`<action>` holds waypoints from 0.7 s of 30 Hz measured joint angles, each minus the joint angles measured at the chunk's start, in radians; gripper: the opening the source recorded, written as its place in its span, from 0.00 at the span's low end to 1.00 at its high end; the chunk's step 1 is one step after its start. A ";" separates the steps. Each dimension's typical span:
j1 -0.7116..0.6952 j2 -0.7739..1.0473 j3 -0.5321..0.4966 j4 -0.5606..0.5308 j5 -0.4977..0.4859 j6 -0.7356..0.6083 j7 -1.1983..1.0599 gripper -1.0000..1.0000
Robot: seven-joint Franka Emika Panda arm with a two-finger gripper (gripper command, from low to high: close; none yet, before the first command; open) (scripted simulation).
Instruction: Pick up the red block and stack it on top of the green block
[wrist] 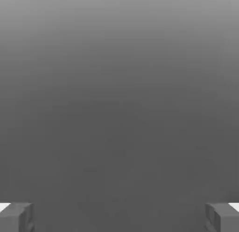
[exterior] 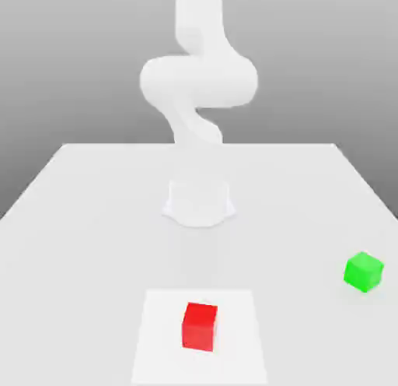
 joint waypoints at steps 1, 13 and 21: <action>-0.004 0.040 0.004 -0.017 -0.001 0.021 0.009 0.50; -0.036 0.478 0.036 -0.208 -0.016 0.249 0.110 0.50; -0.036 0.768 0.038 -0.329 -0.011 0.404 0.163 0.50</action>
